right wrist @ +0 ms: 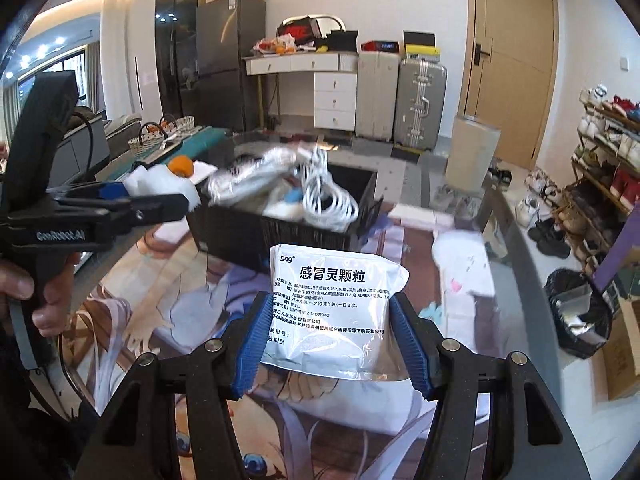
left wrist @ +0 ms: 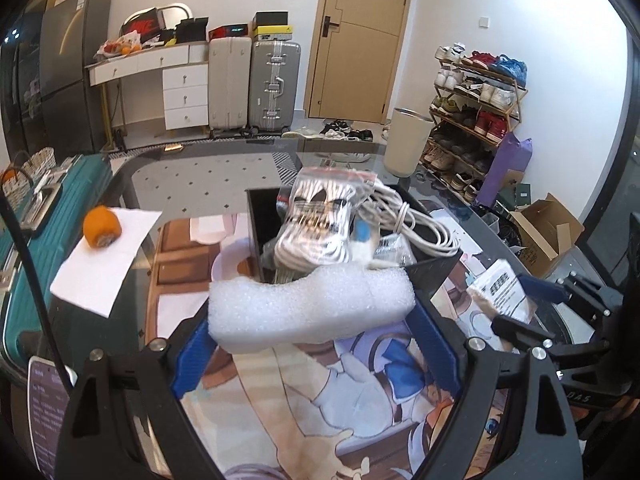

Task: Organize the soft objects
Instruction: 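Carry the foam piece in the left gripper and packet in the right over the box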

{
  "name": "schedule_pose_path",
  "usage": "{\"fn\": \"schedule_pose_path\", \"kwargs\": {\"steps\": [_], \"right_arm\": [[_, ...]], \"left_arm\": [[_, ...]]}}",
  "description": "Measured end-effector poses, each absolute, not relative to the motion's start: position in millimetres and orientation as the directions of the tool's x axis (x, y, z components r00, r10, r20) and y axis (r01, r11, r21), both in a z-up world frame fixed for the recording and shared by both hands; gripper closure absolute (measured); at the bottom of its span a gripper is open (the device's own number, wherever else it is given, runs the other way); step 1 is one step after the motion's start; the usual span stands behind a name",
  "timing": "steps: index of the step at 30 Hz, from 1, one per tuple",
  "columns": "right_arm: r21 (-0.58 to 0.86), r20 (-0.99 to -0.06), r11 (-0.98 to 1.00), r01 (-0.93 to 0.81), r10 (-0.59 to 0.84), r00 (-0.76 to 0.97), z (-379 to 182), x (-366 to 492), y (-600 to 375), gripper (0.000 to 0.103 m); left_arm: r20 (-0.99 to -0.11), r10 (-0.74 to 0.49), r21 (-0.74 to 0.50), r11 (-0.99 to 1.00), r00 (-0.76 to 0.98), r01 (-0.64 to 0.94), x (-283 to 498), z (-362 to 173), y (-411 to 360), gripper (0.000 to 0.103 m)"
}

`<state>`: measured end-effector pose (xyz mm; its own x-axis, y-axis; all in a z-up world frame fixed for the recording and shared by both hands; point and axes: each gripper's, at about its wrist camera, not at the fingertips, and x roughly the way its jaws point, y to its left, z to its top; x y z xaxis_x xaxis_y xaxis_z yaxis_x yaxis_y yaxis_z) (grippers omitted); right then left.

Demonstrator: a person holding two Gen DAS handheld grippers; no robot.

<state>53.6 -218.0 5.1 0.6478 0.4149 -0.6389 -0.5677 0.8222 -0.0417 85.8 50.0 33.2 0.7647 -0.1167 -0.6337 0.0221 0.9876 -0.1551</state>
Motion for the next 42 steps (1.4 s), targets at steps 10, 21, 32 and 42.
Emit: {"fn": "schedule_pose_path", "kwargs": {"steps": [10, 21, 32, 42], "right_arm": [[-0.134, -0.605, 0.769, -0.625, 0.436, 0.666, 37, 76, -187, 0.043], [-0.207, -0.624, 0.708, -0.675, 0.436, 0.649, 29, 115, -144, 0.043], [-0.245, -0.653, 0.653, -0.716, 0.435, 0.620, 18, 144, -119, 0.043], [-0.239, -0.649, 0.634, -0.735, 0.459, 0.607, 15, 149, -125, 0.018]], "left_arm": [[-0.625, -0.101, -0.093, 0.994, 0.774, 0.054, 116, 43, 49, 0.014], [-0.671, -0.072, -0.075, 0.997, 0.738, 0.029, 150, 23, 59, 0.014], [-0.675, -0.070, -0.074, 0.997, 0.734, 0.027, 159, 19, 62, 0.014], [-0.669, -0.113, -0.130, 0.991, 0.734, 0.033, 159, 25, 69, 0.014]]}}
